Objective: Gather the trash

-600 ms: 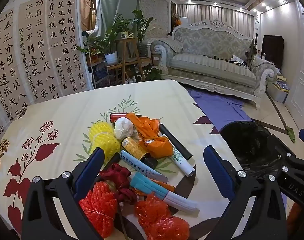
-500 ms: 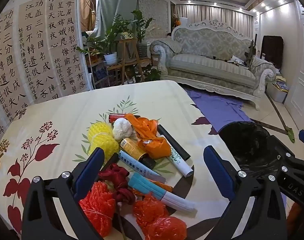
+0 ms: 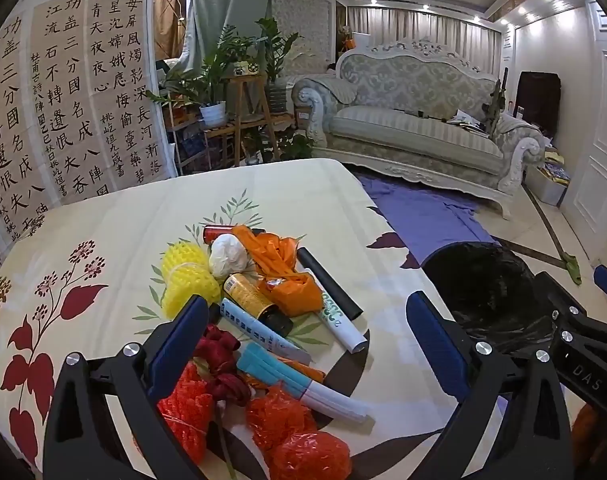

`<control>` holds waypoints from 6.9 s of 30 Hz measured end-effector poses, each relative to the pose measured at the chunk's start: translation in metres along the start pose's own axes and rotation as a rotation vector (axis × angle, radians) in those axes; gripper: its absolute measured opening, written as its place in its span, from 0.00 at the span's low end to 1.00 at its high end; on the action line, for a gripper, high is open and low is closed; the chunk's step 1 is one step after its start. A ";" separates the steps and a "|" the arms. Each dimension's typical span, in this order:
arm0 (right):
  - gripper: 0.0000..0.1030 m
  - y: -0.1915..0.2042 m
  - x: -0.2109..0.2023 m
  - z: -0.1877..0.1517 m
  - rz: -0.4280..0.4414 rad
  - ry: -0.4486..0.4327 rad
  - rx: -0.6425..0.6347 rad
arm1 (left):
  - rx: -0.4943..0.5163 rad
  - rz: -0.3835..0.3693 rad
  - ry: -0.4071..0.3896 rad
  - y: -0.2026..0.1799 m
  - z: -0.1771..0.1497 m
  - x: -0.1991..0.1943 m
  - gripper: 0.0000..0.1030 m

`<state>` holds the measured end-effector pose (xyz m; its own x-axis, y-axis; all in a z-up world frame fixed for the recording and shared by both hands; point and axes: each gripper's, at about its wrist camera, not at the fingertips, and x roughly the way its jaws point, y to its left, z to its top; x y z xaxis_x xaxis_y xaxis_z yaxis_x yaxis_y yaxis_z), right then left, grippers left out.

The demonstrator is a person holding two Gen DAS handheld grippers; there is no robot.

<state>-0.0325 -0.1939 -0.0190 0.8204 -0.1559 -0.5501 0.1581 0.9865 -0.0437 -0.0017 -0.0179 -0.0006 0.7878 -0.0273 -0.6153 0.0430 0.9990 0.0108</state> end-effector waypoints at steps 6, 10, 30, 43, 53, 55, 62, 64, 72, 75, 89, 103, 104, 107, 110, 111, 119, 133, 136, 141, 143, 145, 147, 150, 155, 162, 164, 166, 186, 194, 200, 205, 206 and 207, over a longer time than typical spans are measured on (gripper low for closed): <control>0.96 -0.002 0.003 -0.002 -0.007 0.001 0.006 | -0.002 -0.004 0.000 -0.003 -0.001 0.000 0.94; 0.96 -0.004 0.003 -0.003 -0.012 0.005 0.008 | -0.001 -0.008 0.003 -0.004 0.003 0.000 0.94; 0.96 -0.011 0.003 -0.005 -0.021 0.012 0.019 | 0.002 -0.011 0.008 -0.007 0.003 0.002 0.94; 0.96 -0.014 0.005 -0.006 -0.026 0.014 0.021 | 0.007 -0.014 0.015 -0.013 0.002 0.005 0.94; 0.96 -0.014 0.005 -0.006 -0.026 0.015 0.020 | 0.007 -0.013 0.014 -0.012 0.002 0.005 0.94; 0.96 -0.014 0.005 -0.006 -0.026 0.016 0.021 | 0.006 -0.013 0.015 -0.013 0.002 0.006 0.94; 0.96 -0.014 0.005 -0.006 -0.027 0.018 0.021 | 0.006 -0.014 0.018 -0.012 0.001 0.007 0.94; 0.96 -0.016 0.006 -0.008 -0.029 0.022 0.023 | 0.007 -0.015 0.020 -0.013 0.000 0.007 0.94; 0.96 -0.019 0.007 -0.011 -0.029 0.029 0.026 | 0.010 -0.016 0.031 -0.014 0.000 0.013 0.94; 0.96 -0.021 0.008 -0.013 -0.030 0.036 0.027 | 0.011 -0.017 0.031 -0.014 0.000 0.013 0.94; 0.92 -0.018 0.005 -0.015 -0.013 0.065 0.026 | 0.027 -0.041 0.038 -0.010 -0.002 0.005 0.93; 0.74 0.033 -0.013 -0.018 0.118 0.098 -0.041 | -0.027 0.046 0.058 0.060 -0.024 -0.031 0.73; 0.73 0.037 -0.014 -0.018 0.126 0.100 -0.048 | -0.034 0.058 0.064 0.066 -0.027 -0.033 0.73; 0.72 0.050 -0.017 -0.021 0.162 0.112 -0.072 | -0.055 0.084 0.085 0.082 -0.035 -0.035 0.73; 0.72 0.059 -0.020 -0.020 0.183 0.116 -0.091 | -0.078 0.095 0.109 0.094 -0.042 -0.033 0.73; 0.72 0.063 -0.020 -0.021 0.187 0.116 -0.097 | -0.088 0.095 0.120 0.096 -0.043 -0.030 0.73; 0.72 0.069 -0.017 -0.020 0.188 0.129 -0.105 | -0.089 0.048 0.158 0.093 -0.049 -0.012 0.71; 0.72 0.086 -0.020 -0.024 0.215 0.136 -0.138 | -0.092 0.004 0.167 0.099 -0.061 -0.021 0.49; 0.72 0.095 -0.029 -0.024 0.243 0.127 -0.151 | -0.104 0.014 0.164 0.109 -0.063 -0.028 0.49; 0.72 0.112 -0.045 -0.029 0.295 0.115 -0.189 | -0.132 0.053 0.147 0.129 -0.068 -0.041 0.49; 0.72 0.119 -0.050 -0.032 0.316 0.113 -0.204 | -0.143 0.069 0.141 0.137 -0.071 -0.045 0.49; 0.72 0.127 -0.054 -0.035 0.337 0.115 -0.221 | -0.153 0.089 0.135 0.145 -0.074 -0.048 0.49; 0.72 0.135 -0.058 -0.039 0.363 0.120 -0.237 | -0.162 0.108 0.130 0.151 -0.077 -0.051 0.49; 0.61 0.145 -0.059 -0.048 0.392 0.146 -0.269 | -0.171 0.130 0.125 0.158 -0.083 -0.054 0.49; 0.38 0.155 -0.055 -0.059 0.440 0.208 -0.288 | -0.177 0.159 0.115 0.165 -0.090 -0.059 0.49; 0.31 0.155 -0.065 -0.061 0.450 0.173 -0.298 | -0.167 0.156 0.089 0.160 -0.089 -0.065 0.49; 0.31 0.151 -0.071 -0.058 0.442 0.145 -0.297 | -0.160 0.144 0.077 0.155 -0.086 -0.066 0.49; 0.31 0.144 -0.078 -0.053 0.432 0.103 -0.288 | -0.149 0.129 0.061 0.147 -0.080 -0.068 0.49; 0.31 0.000 -0.032 -0.011 0.072 0.001 -0.063 | 0.029 -0.133 -0.023 0.008 -0.011 -0.016 0.49; 0.32 -0.040 0.000 -0.010 0.015 0.025 0.007 | 0.096 -0.184 -0.004 -0.043 0.002 0.017 0.49; 0.32 -0.059 0.021 -0.009 0.000 0.044 0.043 | 0.135 -0.201 0.011 -0.069 0.008 0.037 0.49; 0.32 -0.073 0.035 -0.007 -0.010 0.046 0.063 | 0.163 -0.216 0.020 -0.090 0.013 0.050 0.49; 0.32 -0.075 0.037 -0.005 -0.013 0.045 0.067 | 0.169 -0.218 0.019 -0.094 0.015 0.052 0.49; 0.32 -0.078 0.041 -0.003 -0.017 0.045 0.075 | 0.174 -0.220 0.018 -0.098 0.016 0.053 0.49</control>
<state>-0.0130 -0.2771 -0.0410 0.7919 -0.1683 -0.5869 0.2138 0.9768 0.0083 0.0458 -0.1173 -0.0221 0.7372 -0.2405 -0.6314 0.3178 0.9481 0.0099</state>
